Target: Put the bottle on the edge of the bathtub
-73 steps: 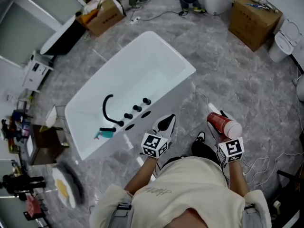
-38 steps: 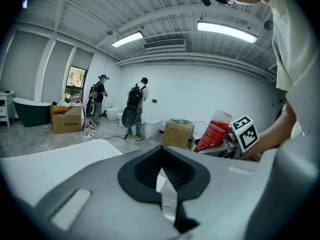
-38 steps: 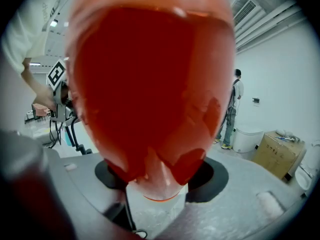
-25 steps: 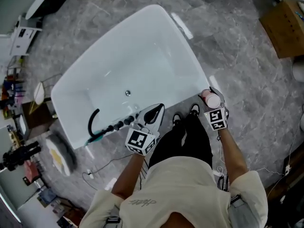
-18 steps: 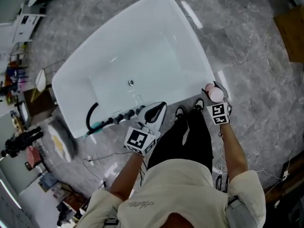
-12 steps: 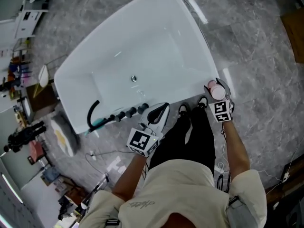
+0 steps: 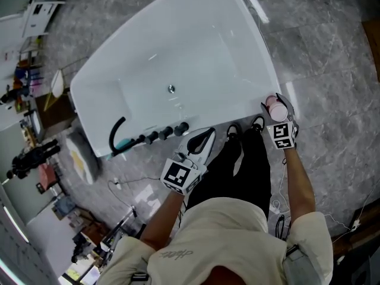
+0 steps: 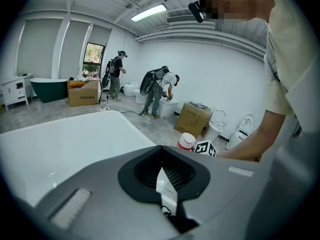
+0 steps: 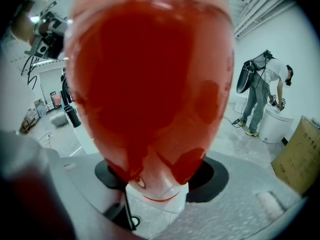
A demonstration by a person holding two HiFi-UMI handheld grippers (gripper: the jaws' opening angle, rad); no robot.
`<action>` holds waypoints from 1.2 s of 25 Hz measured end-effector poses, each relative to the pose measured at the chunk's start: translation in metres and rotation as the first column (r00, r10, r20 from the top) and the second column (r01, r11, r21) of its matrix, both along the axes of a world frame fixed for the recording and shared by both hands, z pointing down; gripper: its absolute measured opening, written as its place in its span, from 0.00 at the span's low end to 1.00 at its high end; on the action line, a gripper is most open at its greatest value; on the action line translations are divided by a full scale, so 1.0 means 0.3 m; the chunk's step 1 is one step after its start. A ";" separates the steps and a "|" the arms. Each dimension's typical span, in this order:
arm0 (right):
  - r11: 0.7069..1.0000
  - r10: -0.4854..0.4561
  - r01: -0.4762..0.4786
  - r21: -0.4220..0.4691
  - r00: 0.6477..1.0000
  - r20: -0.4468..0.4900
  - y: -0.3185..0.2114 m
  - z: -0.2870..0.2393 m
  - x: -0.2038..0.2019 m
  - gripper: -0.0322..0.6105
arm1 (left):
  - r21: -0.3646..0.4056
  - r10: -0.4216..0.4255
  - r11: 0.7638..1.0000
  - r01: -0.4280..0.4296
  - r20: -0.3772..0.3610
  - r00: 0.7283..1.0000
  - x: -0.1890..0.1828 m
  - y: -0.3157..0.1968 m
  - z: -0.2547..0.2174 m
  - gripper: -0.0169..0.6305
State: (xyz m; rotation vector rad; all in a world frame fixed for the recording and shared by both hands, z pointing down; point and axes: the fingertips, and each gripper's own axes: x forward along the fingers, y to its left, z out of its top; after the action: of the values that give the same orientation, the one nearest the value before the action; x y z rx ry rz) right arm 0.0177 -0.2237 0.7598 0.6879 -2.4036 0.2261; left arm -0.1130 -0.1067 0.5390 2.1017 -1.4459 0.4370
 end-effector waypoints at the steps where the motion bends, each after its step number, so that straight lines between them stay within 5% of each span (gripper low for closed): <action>1: 1.000 -0.003 0.003 0.009 1.000 0.007 -0.003 -0.001 -0.005 0.50 | -0.004 0.001 1.000 -0.001 0.001 1.000 -0.002 0.004 0.002 0.04; 11: 0.999 0.000 0.000 0.037 1.000 -0.013 -0.009 0.020 -0.014 0.52 | -0.002 0.013 1.000 -0.013 -0.005 1.000 -0.005 -0.005 0.016 0.04; 19: 0.996 0.093 -0.093 -0.004 0.996 -0.002 -0.024 0.018 0.029 0.73 | 0.038 0.038 0.999 -0.037 -0.023 0.999 -0.003 -0.012 -0.036 0.04; 27: 0.974 0.218 -0.216 -0.070 0.976 0.014 0.077 -0.033 0.136 0.73 | 0.081 0.067 0.995 -0.061 -0.065 0.996 -0.024 0.023 -0.056 0.04; 30: 0.960 0.273 -0.267 -0.089 0.960 0.062 0.114 -0.107 0.151 0.64 | 0.111 0.105 0.989 -0.096 -0.073 0.992 -0.018 0.021 -0.058 0.04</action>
State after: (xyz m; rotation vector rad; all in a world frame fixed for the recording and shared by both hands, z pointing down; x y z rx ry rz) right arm 0.0631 -0.1893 0.7278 0.9857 -2.3492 0.4650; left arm -0.1185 -0.1004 0.5215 2.2583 -1.3498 0.3172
